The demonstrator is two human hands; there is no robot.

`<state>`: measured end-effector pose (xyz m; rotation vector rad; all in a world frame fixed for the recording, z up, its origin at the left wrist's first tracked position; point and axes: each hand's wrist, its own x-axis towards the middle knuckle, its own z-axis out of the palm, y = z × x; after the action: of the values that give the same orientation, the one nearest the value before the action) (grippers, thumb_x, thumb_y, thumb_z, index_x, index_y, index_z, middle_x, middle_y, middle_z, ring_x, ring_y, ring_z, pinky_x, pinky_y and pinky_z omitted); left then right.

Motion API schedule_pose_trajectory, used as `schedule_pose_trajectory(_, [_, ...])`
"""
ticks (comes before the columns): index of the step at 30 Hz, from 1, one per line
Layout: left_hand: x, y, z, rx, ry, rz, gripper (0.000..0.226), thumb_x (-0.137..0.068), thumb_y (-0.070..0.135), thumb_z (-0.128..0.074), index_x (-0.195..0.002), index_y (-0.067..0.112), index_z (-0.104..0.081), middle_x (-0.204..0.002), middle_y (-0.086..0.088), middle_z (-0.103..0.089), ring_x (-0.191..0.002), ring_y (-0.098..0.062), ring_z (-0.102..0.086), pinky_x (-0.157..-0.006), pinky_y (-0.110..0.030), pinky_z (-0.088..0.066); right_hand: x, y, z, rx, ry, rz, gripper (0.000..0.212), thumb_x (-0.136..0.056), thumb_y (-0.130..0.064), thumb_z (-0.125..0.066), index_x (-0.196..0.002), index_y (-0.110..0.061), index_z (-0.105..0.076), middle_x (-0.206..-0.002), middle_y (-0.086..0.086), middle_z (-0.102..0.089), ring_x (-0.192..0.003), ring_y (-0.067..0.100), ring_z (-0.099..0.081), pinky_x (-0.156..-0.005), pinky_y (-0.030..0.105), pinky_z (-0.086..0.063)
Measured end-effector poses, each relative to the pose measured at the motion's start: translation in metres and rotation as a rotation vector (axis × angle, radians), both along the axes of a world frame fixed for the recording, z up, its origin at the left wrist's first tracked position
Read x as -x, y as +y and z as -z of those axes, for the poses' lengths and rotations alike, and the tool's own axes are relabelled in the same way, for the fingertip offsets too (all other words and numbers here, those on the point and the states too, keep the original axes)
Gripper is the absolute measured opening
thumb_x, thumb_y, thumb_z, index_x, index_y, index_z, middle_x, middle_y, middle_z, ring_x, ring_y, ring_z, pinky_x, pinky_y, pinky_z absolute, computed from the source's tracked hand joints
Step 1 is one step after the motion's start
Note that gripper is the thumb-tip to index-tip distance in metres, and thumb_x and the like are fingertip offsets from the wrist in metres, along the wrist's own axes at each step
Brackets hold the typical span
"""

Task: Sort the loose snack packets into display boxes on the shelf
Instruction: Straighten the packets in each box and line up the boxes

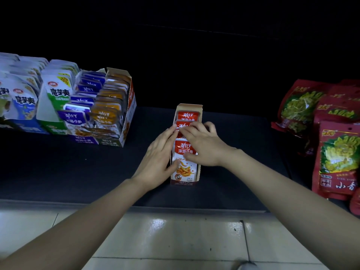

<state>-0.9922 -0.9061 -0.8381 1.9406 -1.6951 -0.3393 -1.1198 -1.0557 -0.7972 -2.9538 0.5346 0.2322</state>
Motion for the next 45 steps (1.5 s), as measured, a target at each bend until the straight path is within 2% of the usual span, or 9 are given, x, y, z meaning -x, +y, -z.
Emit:
schedule_pose_trajectory(10, [-0.002, 0.004, 0.002, -0.021, 0.039, 0.013, 0.085, -0.096, 0.032, -0.056, -0.156, 0.021, 0.003, -0.163, 0.010, 0.008, -0.148, -0.001, 0.001, -0.119, -0.029, -0.011, 0.007, 0.000, 0.002, 0.006, 0.020, 0.090, 0.108, -0.079, -0.060, -0.064, -0.153, -0.006, -0.007, -0.151, 0.007, -0.026, -0.143, 0.021, -0.007, -0.116, 0.049, 0.007])
schedule_pose_trajectory(14, [0.001, 0.003, 0.005, -0.059, 0.133, 0.010, 0.085, -0.100, 0.035, -0.050, -0.154, 0.025, 0.015, -0.162, 0.013, 0.016, -0.146, 0.004, 0.007, -0.119, -0.029, -0.015, -0.013, -0.004, -0.008, 0.018, 0.102, 0.103, 0.090, -0.070, -0.062, -0.071, -0.137, -0.012, -0.037, -0.135, 0.006, -0.037, -0.135, 0.023, -0.020, -0.116, 0.051, 0.001])
schedule_pose_trajectory(19, [0.002, 0.008, 0.003, -0.106, 0.231, 0.038, 0.080, -0.103, 0.034, -0.042, -0.149, 0.034, 0.024, -0.160, 0.017, 0.019, -0.132, 0.025, 0.009, -0.112, -0.019, -0.021, -0.010, 0.002, -0.010, -0.037, 0.057, 0.092, 0.086, -0.068, -0.057, -0.075, -0.133, -0.019, -0.033, -0.132, 0.002, -0.041, -0.135, 0.022, -0.025, -0.117, 0.052, 0.007])
schedule_pose_trajectory(26, [0.006, 0.009, -0.003, -0.100, 0.343, 0.017, 0.079, -0.102, 0.032, -0.041, -0.149, 0.041, 0.022, -0.159, 0.024, 0.012, -0.140, -0.003, -0.027, -0.105, -0.029, -0.044, 0.003, 0.010, -0.006, -0.067, -0.066, 0.088, 0.077, -0.070, -0.047, -0.079, -0.128, -0.020, -0.037, -0.128, -0.005, -0.053, -0.123, 0.015, -0.048, -0.113, 0.045, -0.002])
schedule_pose_trajectory(30, [0.008, 0.007, -0.006, -0.116, 0.418, -0.012, 0.088, -0.098, 0.015, -0.046, -0.151, 0.038, 0.020, -0.150, 0.035, 0.006, -0.134, 0.006, -0.026, -0.099, -0.012, -0.039, 0.004, 0.009, -0.002, 0.113, -0.290, 0.091, 0.063, -0.070, -0.036, -0.076, -0.121, -0.016, -0.045, -0.114, -0.003, -0.055, -0.107, 0.017, -0.055, -0.103, 0.041, -0.010])
schedule_pose_trajectory(33, [0.009, 0.006, -0.006, -0.148, 0.396, -0.032, 0.094, -0.094, 0.004, -0.045, -0.150, 0.035, 0.024, -0.151, 0.031, 0.005, -0.123, 0.010, -0.030, -0.096, -0.021, -0.045, -0.001, 0.005, 0.001, 0.287, -0.385, 0.126, 0.055, -0.067, -0.025, -0.075, -0.115, -0.013, -0.051, -0.106, 0.002, -0.059, -0.096, 0.023, -0.059, -0.098, 0.043, -0.017])
schedule_pose_trajectory(36, [0.010, 0.004, -0.008, -0.146, 0.375, -0.065, 0.096, -0.092, 0.006, -0.048, -0.150, 0.036, 0.023, -0.156, 0.025, 0.006, -0.113, -0.003, -0.046, -0.085, -0.035, -0.054, -0.007, 0.004, 0.003, 0.228, -0.373, 0.116, 0.061, -0.073, -0.025, -0.072, -0.127, -0.011, -0.048, -0.119, 0.005, -0.052, -0.111, 0.024, -0.050, -0.102, 0.044, -0.015])
schedule_pose_trajectory(41, [0.009, -0.004, -0.008, -0.157, 0.325, -0.128, 0.098, -0.093, 0.011, -0.053, -0.150, 0.037, 0.022, -0.158, 0.022, 0.015, -0.110, -0.011, -0.052, -0.065, -0.022, -0.050, -0.005, -0.001, 0.002, 0.140, -0.403, 0.138, 0.091, -0.073, -0.029, -0.073, -0.149, -0.013, -0.027, -0.149, 0.008, -0.029, -0.138, 0.024, -0.025, -0.109, 0.042, -0.016])
schedule_pose_trajectory(45, [0.007, -0.016, -0.005, -0.156, 0.322, -0.171, 0.099, -0.095, 0.022, -0.056, -0.144, 0.048, 0.026, -0.159, 0.016, 0.017, -0.113, -0.018, -0.054, -0.062, -0.018, -0.044, -0.002, 0.002, 0.016, 0.223, -0.388, 0.177, 0.089, -0.071, -0.030, -0.077, -0.147, -0.012, -0.034, -0.150, 0.015, -0.030, -0.136, 0.030, -0.029, -0.104, 0.041, -0.029])
